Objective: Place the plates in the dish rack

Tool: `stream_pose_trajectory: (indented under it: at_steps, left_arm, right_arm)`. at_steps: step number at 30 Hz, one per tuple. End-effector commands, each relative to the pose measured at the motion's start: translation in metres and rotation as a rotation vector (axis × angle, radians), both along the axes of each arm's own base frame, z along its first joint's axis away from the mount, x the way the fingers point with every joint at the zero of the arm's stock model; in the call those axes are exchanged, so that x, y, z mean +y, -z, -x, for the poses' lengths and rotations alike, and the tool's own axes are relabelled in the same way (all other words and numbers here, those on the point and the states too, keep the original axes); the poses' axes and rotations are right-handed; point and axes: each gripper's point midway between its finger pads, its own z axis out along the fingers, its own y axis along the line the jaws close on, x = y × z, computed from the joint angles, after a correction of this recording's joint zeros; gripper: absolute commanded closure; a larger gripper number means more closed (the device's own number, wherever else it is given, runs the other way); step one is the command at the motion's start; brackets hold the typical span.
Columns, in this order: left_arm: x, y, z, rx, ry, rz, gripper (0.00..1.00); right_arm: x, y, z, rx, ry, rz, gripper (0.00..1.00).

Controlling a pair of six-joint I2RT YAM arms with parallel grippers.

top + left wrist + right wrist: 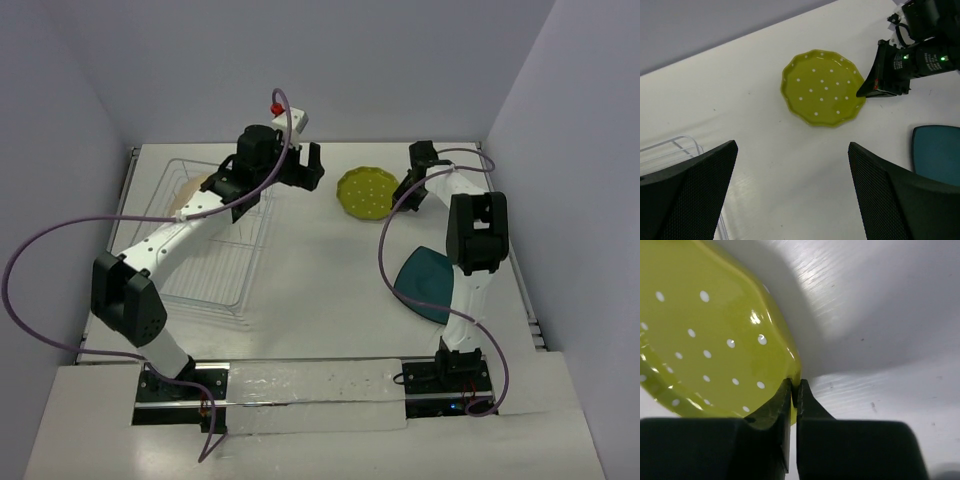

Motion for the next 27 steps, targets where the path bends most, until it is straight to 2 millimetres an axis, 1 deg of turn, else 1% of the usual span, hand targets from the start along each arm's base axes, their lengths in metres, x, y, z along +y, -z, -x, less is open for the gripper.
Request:
stream_pose_trajectory:
  at_steps: [1, 2, 4, 6, 7, 9, 12, 13, 15, 17, 18, 19, 20, 21, 23, 25, 27]
  left_arm:
    - [-0.007, -0.005, -0.012, 0.054, -0.101, 0.118, 0.01]
    - [-0.009, 0.003, -0.009, 0.107, -0.138, 0.155, 0.01]
    - [-0.01, 0.013, -0.004, 0.163, -0.178, 0.2, 0.01]
    - [-0.014, 0.038, 0.008, 0.256, -0.223, 0.257, 0.01]
    - [-0.016, 0.036, 0.01, 0.257, -0.228, 0.271, 0.01]
    - [-0.02, 0.059, 0.02, 0.359, -0.288, 0.338, 0.01]
    - [-0.021, 0.082, 0.029, 0.473, -0.384, 0.41, 0.01]
    - [-0.02, 0.093, 0.034, 0.501, -0.408, 0.415, 0.01]
    - [-0.026, 0.1, 0.045, 0.527, -0.42, 0.437, 0.01]
    - [-0.03, 0.113, 0.058, 0.558, -0.461, 0.459, 0.01]
    - [-0.032, 0.12, 0.064, 0.578, -0.486, 0.466, 0.01]
    - [-0.034, 0.122, 0.068, 0.581, -0.486, 0.464, 0.01]
    - [-0.038, 0.125, 0.073, 0.578, -0.485, 0.454, 0.01]
    - [-0.04, 0.129, 0.077, 0.57, -0.49, 0.439, 0.01]
    - [-0.052, 0.136, 0.092, 0.533, -0.461, 0.361, 0.01]
    - [-0.056, 0.147, 0.099, 0.555, -0.466, 0.337, 0.01]
    - [-0.054, 0.161, 0.107, 0.618, -0.494, 0.364, 0.01]
  right_arm:
    - [0.017, -0.013, 0.025, 0.031, -0.039, -0.076, 1.0]
    - [0.022, -0.016, 0.036, 0.054, -0.051, -0.102, 1.0]
    - [0.026, -0.026, 0.047, 0.065, -0.052, -0.135, 1.0]
    - [0.033, -0.028, 0.064, 0.095, -0.055, -0.178, 1.0]
    - [0.035, -0.028, 0.067, 0.104, -0.05, -0.193, 1.0]
    - [0.054, -0.029, 0.086, 0.145, -0.067, -0.305, 1.0]
    - [0.065, -0.029, 0.106, 0.189, -0.071, -0.336, 1.0]
    - [0.065, -0.031, 0.109, 0.19, -0.071, -0.318, 1.0]
    - [0.068, -0.039, 0.118, 0.194, -0.076, -0.306, 1.0]
    - [0.074, -0.046, 0.125, 0.192, -0.073, -0.336, 1.0]
    - [0.075, -0.046, 0.129, 0.198, -0.068, -0.344, 1.0]
    - [0.076, -0.048, 0.13, 0.192, -0.066, -0.34, 1.0]
    - [0.076, -0.052, 0.132, 0.183, -0.072, -0.335, 1.0]
    - [0.077, -0.051, 0.134, 0.189, -0.075, -0.324, 1.0]
    - [0.077, -0.055, 0.138, 0.186, -0.093, -0.301, 1.0]
    - [0.078, -0.057, 0.139, 0.176, -0.096, -0.314, 1.0]
    - [0.08, -0.058, 0.145, 0.174, -0.103, -0.312, 1.0]
